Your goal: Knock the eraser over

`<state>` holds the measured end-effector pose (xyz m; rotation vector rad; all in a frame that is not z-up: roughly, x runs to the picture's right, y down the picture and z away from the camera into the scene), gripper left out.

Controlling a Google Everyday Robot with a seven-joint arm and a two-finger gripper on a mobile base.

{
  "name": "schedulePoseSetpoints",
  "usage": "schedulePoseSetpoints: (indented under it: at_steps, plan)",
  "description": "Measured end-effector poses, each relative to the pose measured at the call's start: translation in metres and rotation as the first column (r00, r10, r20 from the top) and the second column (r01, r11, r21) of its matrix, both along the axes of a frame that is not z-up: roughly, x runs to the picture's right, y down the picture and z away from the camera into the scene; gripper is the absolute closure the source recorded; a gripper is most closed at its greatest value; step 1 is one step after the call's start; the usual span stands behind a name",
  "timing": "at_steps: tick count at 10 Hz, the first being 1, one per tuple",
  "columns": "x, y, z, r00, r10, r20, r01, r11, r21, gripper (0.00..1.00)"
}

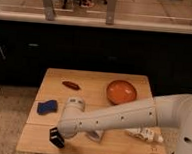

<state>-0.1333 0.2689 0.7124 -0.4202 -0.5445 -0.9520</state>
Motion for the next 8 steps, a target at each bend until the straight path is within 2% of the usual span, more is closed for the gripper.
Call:
schedulePoseSetpoints:
  at_steps: [8]
  plan:
    - [-0.014, -0.004, 0.001, 1.000, -0.005, 0.030, 0.004, 0.9990, 0.044, 1.00]
